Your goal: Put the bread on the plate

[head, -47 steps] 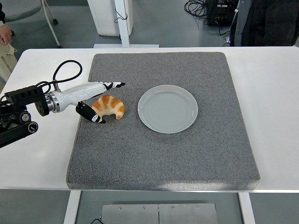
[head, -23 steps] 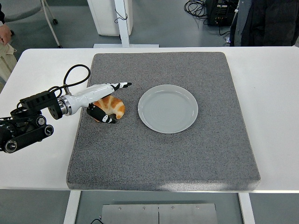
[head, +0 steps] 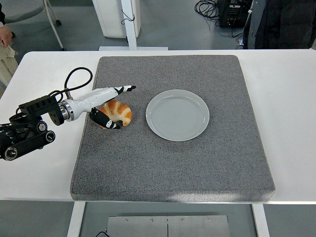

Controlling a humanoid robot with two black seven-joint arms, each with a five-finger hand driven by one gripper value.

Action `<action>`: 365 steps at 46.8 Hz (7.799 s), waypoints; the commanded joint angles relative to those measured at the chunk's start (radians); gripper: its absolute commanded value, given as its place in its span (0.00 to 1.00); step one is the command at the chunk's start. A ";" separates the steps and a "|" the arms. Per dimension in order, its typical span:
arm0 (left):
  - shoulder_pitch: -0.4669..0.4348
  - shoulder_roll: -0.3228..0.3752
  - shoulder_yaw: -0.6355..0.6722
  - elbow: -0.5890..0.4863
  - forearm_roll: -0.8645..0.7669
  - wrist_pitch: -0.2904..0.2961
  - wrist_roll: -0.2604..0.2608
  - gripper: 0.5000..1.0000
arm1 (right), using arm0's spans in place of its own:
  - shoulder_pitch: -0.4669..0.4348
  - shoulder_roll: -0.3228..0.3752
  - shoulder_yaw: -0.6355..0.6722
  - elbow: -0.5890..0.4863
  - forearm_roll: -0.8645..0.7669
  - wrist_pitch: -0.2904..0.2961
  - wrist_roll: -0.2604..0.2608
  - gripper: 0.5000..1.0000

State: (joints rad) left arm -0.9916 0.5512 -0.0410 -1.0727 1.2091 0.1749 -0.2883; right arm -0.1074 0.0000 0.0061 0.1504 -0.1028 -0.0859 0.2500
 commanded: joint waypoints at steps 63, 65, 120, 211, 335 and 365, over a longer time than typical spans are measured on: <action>-0.038 0.023 0.010 0.008 -0.031 0.026 -0.015 0.00 | 0.000 0.000 0.000 0.000 0.000 0.000 0.000 1.00; -0.053 0.027 0.010 0.008 -0.031 0.015 -0.015 0.00 | 0.000 0.000 0.000 0.000 0.000 0.000 0.000 1.00; -0.568 -0.040 0.013 -0.009 -0.088 -0.290 -0.008 0.00 | 0.000 0.000 0.000 0.000 0.000 0.000 0.000 1.00; -0.381 -0.433 0.184 0.206 0.098 -0.258 -0.023 0.00 | 0.000 0.000 0.000 0.000 0.000 0.000 0.000 1.00; -0.535 -0.249 0.050 0.171 -0.463 -0.305 -0.026 0.98 | 0.000 0.000 0.000 0.000 0.000 0.000 0.000 1.00; -0.381 -0.229 -0.083 0.258 -0.939 -0.301 -0.005 0.98 | 0.000 0.000 0.000 0.000 0.000 0.000 0.000 1.00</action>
State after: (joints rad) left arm -1.4025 0.3280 -0.0754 -0.8357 0.2949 -0.1221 -0.2950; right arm -0.1073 0.0000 0.0062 0.1504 -0.1027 -0.0859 0.2502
